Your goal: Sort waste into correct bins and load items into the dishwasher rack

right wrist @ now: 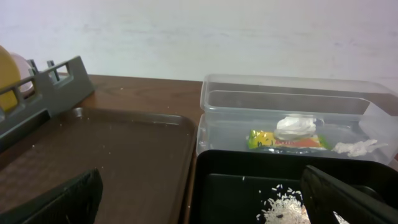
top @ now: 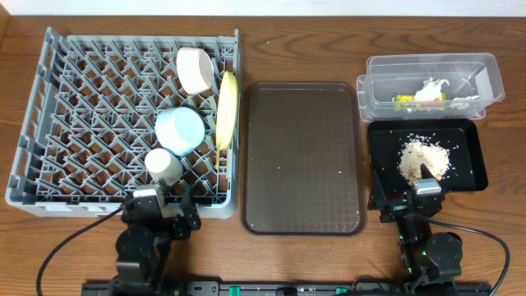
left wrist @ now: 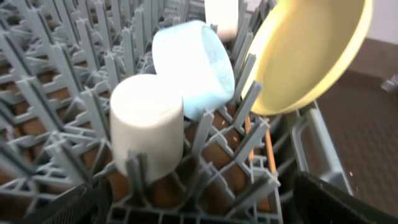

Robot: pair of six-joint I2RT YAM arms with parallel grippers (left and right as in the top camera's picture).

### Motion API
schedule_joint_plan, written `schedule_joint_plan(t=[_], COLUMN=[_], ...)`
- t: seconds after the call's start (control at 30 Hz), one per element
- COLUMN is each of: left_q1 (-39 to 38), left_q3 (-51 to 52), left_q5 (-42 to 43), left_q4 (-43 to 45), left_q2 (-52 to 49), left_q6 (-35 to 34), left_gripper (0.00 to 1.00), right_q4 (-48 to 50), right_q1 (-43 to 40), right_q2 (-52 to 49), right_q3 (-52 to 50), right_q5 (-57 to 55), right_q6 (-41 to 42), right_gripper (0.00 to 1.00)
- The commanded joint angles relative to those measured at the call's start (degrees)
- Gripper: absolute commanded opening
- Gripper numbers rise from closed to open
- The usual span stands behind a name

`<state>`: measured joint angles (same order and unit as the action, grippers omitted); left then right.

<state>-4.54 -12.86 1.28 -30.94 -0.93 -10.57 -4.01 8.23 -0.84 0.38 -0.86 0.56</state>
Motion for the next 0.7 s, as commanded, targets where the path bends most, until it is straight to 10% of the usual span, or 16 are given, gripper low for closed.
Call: schedule_joint_plan(t=[0.0,0.3,0.67], left_q1=[0.31,0.31,0.35], left_q3=[4.20,12.63,12.66], left_q5=[-0.68,-3.63,-2.84], left_q4=[6.01,30.75,26.91], left_q2=[0.83,0.83,0.83], left_q6=[-1.33,3.45,7.13], left_gripper=[0.94,0.94,0.94], right_q4=[-0.26,-0.24,-0.26], right_q1=[0.68,0.68,0.68], right_q2=[0.13,0.13,0.13], right_q3=[-0.07,-0.07,-0.07], right_q5=[0.26,0.24,0.24], right_q6=[-0.85,-0.85,-0.85], right_gripper=[0.99,0.99,0.99])
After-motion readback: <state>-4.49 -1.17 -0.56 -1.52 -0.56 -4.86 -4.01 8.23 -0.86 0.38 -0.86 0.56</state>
